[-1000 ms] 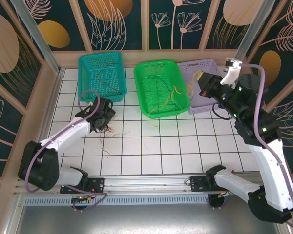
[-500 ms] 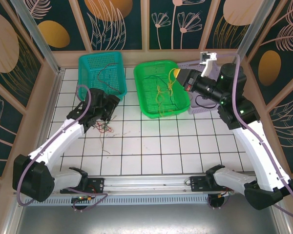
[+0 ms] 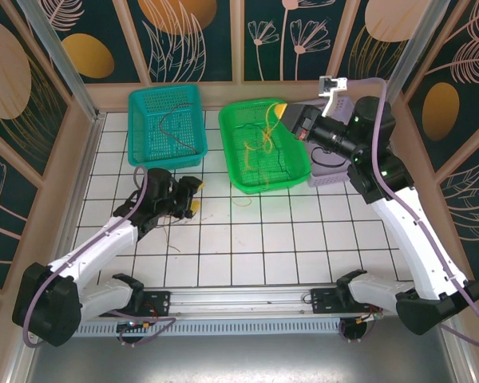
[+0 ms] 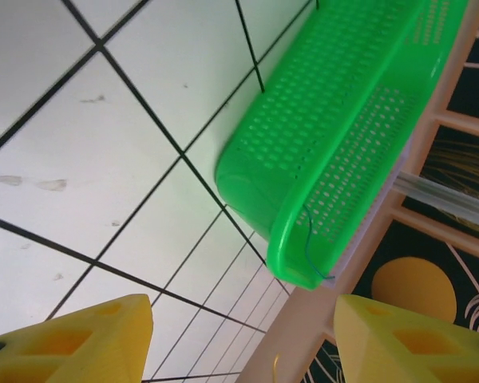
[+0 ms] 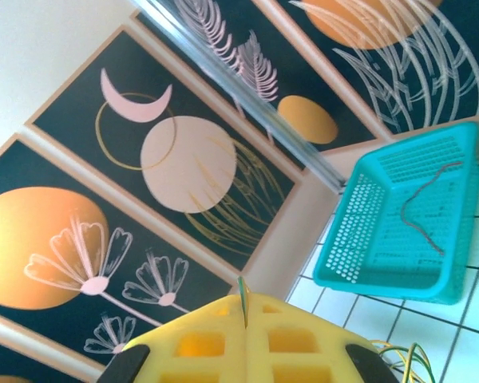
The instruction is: Untangle the cables
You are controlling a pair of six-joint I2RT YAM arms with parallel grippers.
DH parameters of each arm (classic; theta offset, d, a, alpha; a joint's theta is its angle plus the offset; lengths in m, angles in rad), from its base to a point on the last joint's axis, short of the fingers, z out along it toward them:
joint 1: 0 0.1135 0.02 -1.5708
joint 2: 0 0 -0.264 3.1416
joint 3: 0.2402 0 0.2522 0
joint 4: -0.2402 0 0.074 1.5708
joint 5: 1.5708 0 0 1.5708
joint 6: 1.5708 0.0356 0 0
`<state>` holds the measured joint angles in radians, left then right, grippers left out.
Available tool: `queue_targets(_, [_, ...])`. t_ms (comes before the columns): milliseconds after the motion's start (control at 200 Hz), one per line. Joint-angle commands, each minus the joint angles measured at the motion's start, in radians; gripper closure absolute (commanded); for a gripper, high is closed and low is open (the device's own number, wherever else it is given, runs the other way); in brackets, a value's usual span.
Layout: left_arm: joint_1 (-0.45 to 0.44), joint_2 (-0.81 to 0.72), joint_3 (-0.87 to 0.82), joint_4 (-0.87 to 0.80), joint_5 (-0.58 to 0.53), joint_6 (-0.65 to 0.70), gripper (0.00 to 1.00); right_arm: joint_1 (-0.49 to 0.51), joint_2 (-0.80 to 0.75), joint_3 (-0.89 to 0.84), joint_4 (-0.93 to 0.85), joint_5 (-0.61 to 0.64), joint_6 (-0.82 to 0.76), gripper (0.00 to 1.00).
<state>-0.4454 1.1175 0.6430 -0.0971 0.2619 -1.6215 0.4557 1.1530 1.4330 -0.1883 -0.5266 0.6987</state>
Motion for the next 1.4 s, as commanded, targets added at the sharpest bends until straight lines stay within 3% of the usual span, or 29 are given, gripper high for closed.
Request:
queue_targets(0, [-0.004,-0.066,-0.008,-0.102,-0.098,-0.052,0.39,0.032,0.017,-0.040,0.124,-0.119,0.059,1.00])
queue_targets(285, [-0.003,-0.159,0.026,-0.332,-0.316,0.006,0.40,0.176,0.058,-0.152,0.197,-0.144,0.025,1.00])
queue_targets(586, [-0.011,-0.047,-0.060,-0.217,-0.128,0.142,0.41,0.183,-0.029,-0.473,0.006,-0.145,-0.264,1.00])
queue_targets(726, [-0.035,-0.008,-0.079,-0.202,-0.100,0.182,0.42,0.169,-0.083,-0.604,-0.064,-0.127,-0.354,1.00])
queue_targets(1036, [-0.118,0.086,-0.051,-0.179,-0.087,0.213,0.45,0.149,-0.069,-0.629,-0.219,0.015,-0.444,1.00])
queue_targets(1166, [-0.179,0.119,0.022,-0.325,-0.121,0.258,0.45,0.144,-0.058,-0.635,-0.207,0.034,-0.421,1.00])
queue_targets(1266, [-0.237,0.095,0.022,-0.371,-0.127,0.211,0.46,0.141,-0.060,-0.643,-0.189,0.060,-0.390,1.00])
queue_targets(1396, [-0.324,0.010,-0.058,-0.340,-0.125,0.004,0.46,0.132,-0.060,-0.660,-0.150,0.083,-0.340,1.00])
